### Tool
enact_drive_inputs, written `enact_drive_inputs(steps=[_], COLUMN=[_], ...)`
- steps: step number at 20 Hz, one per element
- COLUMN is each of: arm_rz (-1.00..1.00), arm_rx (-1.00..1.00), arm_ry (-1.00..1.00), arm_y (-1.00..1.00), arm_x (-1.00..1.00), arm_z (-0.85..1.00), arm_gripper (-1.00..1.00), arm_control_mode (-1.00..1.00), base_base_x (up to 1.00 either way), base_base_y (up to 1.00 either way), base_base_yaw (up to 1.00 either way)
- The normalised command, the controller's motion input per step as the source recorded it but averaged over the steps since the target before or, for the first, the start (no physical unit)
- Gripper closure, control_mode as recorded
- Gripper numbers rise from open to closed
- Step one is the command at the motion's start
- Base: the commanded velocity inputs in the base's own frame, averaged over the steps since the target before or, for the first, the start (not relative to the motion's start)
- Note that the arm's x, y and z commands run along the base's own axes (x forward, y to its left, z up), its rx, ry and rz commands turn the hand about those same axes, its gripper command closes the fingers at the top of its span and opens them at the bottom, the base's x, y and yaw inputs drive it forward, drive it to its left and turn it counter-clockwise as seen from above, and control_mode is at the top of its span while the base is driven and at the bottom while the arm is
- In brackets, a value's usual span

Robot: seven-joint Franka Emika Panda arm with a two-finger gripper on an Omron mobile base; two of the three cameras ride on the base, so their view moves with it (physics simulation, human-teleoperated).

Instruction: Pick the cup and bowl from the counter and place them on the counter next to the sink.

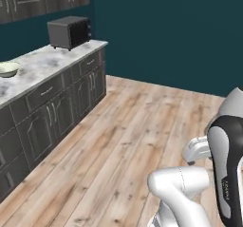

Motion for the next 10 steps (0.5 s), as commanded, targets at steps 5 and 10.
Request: enact_drive_inputs(steps=[5,10], arm_rz=[0.00,0.00], arm_rx=[0.00,0.00], arm_ry=[0.00,0.00], arm_y=[0.00,0.00], arm_x=[0.00,0.00], arm_z=[0.00,0.00], arm_gripper=[-1.00,-1.00], arm_control_mode=[1.00,1.00], base_base_x=[1.00,1.00], base_base_y=[0.00,-0.02], base_base_yaw=[0.10,0.11])
